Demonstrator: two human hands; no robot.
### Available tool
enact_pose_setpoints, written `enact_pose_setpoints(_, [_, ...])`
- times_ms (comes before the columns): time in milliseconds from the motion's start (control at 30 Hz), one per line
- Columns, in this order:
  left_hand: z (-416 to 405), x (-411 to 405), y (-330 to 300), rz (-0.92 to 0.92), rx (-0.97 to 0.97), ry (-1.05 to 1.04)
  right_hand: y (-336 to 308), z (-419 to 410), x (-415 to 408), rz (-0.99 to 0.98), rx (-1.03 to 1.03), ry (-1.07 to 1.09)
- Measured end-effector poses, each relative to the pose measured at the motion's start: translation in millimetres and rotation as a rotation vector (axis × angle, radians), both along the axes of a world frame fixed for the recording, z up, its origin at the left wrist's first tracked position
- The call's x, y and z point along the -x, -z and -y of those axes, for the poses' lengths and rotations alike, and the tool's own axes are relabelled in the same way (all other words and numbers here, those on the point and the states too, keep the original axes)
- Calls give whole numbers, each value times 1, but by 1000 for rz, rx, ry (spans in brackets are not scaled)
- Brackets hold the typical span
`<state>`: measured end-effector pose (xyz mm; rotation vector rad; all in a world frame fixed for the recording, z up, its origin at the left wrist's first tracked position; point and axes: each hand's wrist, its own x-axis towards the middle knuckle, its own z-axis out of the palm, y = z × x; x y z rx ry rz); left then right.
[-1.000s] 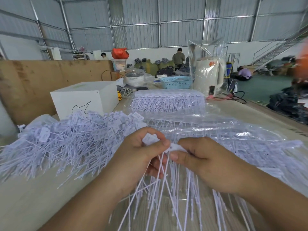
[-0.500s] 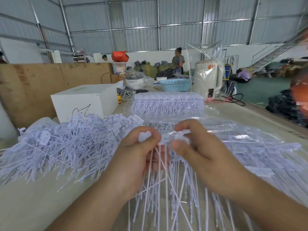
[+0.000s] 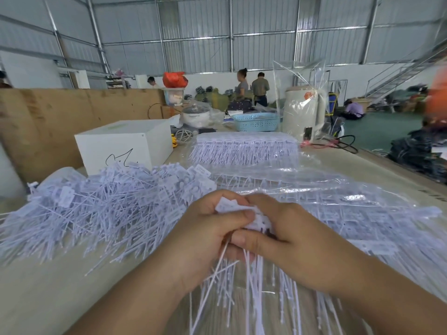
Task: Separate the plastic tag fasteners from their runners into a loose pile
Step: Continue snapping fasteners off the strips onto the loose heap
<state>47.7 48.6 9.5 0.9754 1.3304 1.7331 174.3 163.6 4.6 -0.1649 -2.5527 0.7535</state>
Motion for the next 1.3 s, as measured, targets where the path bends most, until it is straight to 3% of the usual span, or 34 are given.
enact_pose_setpoints(700, [-2,-1,-6,1,-82,-168,-13,-8,-8,-2,84,111])
enact_pose_setpoints(833, [-5,-9,-5,146,-134,-176,-12,5,-3,-206,-24,210])
enact_pose_setpoints(1000, [0,14,-9,321,-140,-296,-17,3,-8,-486,93,255])
enact_pose_setpoints(1067, [3,19,-10,212,-101,-308,-16,0,-11,-423,123,160])
enact_pose_setpoints(1200, [0,0,-5,-37,-55,-101,-5,2,-5,-68,73,-3])
enact_pose_setpoints(1300, [1,-7,-4,-79,-45,-16,-2,3,-2,-14,24,-12])
